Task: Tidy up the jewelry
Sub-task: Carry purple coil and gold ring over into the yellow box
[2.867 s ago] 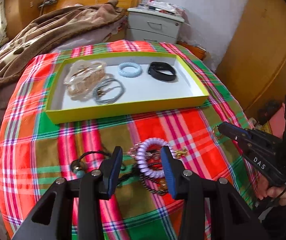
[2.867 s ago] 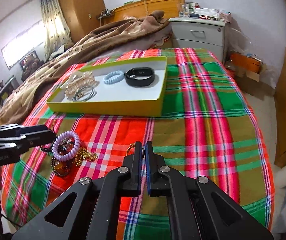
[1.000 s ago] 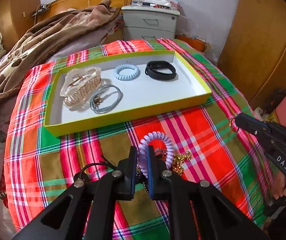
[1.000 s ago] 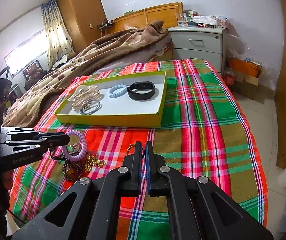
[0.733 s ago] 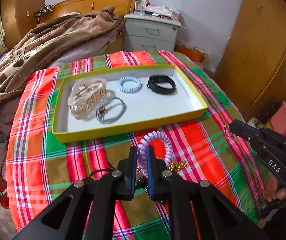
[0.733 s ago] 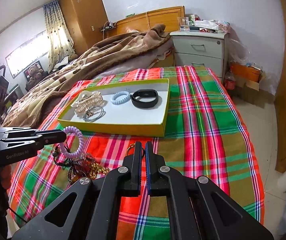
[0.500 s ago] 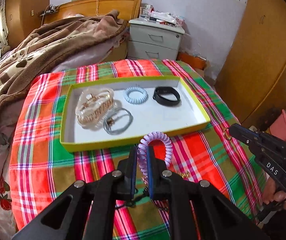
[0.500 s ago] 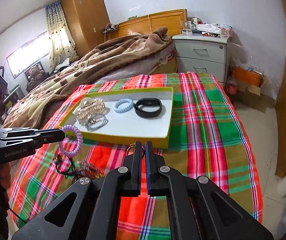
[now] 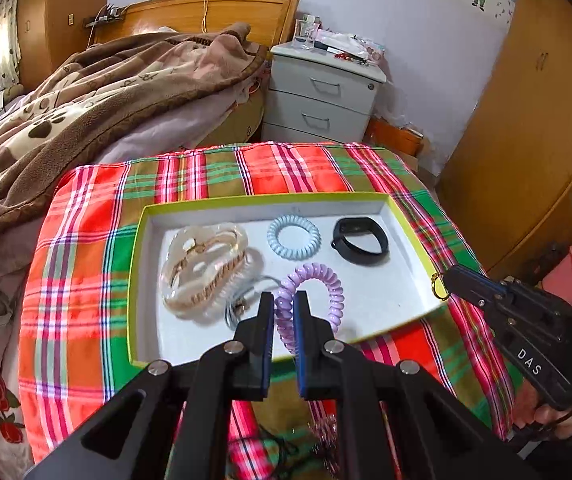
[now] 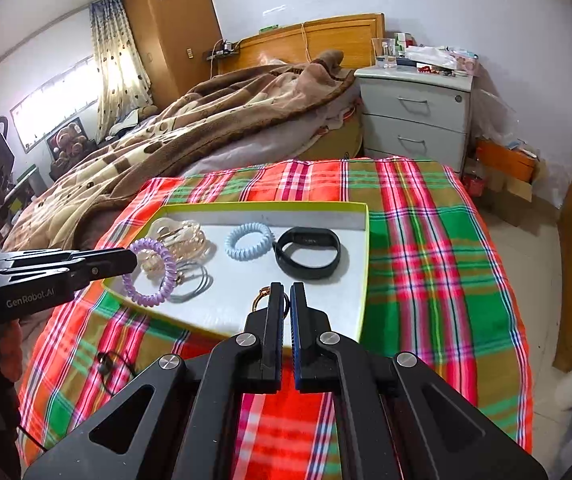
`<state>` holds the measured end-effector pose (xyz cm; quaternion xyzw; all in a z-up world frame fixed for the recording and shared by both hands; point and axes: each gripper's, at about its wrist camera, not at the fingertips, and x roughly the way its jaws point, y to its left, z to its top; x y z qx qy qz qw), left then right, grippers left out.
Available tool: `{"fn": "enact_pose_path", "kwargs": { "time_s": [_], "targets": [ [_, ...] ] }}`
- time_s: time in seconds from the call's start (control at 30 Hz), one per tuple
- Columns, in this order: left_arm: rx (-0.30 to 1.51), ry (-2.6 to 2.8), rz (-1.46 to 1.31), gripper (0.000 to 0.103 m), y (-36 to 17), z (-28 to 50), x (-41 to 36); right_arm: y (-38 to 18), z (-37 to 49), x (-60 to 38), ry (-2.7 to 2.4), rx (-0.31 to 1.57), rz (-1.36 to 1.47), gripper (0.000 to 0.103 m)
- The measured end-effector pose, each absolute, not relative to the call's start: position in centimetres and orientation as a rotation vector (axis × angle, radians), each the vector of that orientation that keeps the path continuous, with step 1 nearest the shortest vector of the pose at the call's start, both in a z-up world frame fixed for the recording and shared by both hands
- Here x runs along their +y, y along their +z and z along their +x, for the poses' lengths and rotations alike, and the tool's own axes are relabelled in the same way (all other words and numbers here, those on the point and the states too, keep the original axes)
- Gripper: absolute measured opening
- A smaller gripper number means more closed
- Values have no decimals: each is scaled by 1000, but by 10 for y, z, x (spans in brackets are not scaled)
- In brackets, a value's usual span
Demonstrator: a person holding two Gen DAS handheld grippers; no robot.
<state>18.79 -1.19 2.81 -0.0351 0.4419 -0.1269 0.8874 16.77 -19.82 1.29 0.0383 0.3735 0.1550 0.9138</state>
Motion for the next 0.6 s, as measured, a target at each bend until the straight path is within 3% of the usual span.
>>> {"fn": "enact_pose_path", "kwargs": {
  "time_s": [0.6],
  "targets": [
    [985,-304,-109,10,-6,269,-36,-27,221,-187,320,884,34,3]
  ]
}}
